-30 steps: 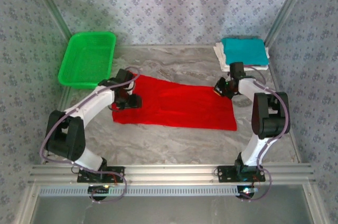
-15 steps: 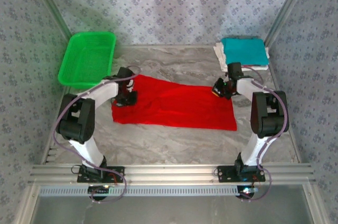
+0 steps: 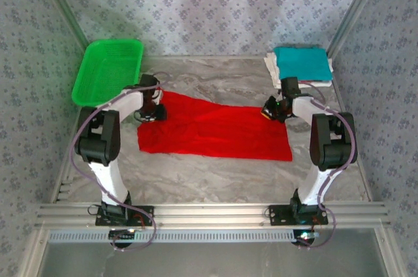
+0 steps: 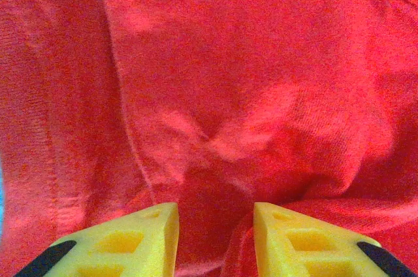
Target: Fold and stack the t-shirts
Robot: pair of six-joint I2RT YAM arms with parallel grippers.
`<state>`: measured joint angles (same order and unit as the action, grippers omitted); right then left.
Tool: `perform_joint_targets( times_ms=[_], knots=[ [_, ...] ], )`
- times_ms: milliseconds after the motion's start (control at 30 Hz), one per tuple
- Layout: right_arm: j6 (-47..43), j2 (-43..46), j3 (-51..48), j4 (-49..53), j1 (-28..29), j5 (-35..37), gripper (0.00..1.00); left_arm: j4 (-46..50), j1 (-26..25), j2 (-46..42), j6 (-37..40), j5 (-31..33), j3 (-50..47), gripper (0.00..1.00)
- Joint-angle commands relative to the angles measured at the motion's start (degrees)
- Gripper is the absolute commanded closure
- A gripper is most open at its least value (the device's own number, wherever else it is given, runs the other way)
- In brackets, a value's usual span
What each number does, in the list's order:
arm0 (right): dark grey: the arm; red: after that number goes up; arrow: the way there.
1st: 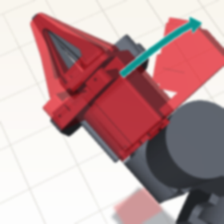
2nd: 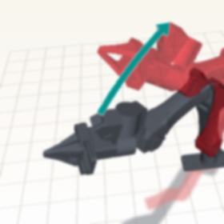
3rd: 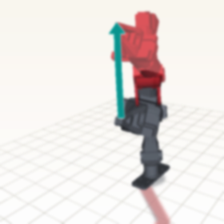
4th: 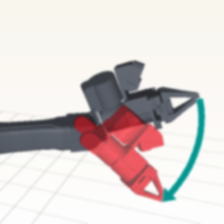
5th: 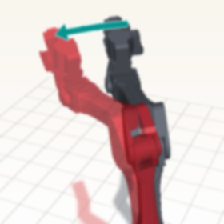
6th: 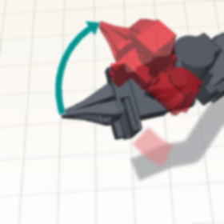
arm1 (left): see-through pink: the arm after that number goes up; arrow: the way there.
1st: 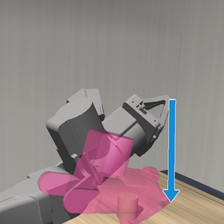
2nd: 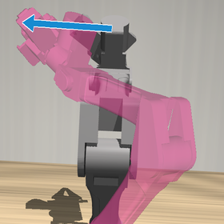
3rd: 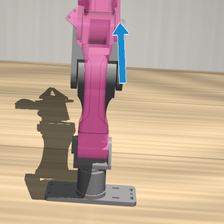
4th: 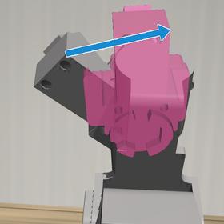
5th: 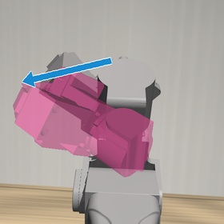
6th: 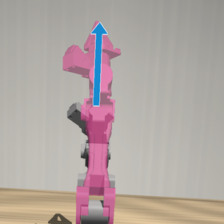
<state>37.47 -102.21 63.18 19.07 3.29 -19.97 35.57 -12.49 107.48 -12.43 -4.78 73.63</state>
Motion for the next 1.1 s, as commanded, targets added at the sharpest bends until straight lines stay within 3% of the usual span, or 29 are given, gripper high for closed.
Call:
perform_joint_targets(
  times_ms=[0, 200, 333, 400, 500, 667, 867, 1067],
  knots=[
    [-1.00, 1.09, 1.00, 1.39, -0.11, -0.61, 0.88, 3.00, -0.20, -3.84, 1.69, 4.64, 2.65, 0.63],
    [-0.99, 0.88, 1.10, 1.10, -0.24, -0.91, 0.88, 8.07, -5.91, -16.27, -0.76, 16.26, 0.56, 0.58],
    [-0.93, 0.27, 1.16, 0.75, -0.14, -0.86, 0.88, 8.04, -12.36, -21.28, -1.98, 14.05, -1.44, 0.56],
    [-0.91, -0.05, 1.16, 0.39, 0.00, -0.88, 0.88, 7.16, -15.65, -20.87, -3.10, 11.75, -2.89, 0.61],
    [-0.40, -0.35, 1.09, -0.41, 0.19, -1.19, 0.88, 5.58, -18.91, -17.48, -3.83, 13.51, -4.80, 0.64],
    [-0.68, 0.29, 0.98, -0.81, 0.58, -2.63, 0.86, 5.47, -19.81, -11.30, -3.57, 20.91, -4.39, 0.57],
    [-3.16, 4.06, -1.38, -3.21, 1.10, -8.95, 0.58, 4.50, -19.90, -6.95, -1.57, 22.85, -3.11, 0.53],
    [-3.37, 8.95, -4.20, -4.90, 1.37, -11.15, 0.54, 4.27, -20.01, -3.84, -2.13, 22.18, -1.96, 0.60]
  ],
)
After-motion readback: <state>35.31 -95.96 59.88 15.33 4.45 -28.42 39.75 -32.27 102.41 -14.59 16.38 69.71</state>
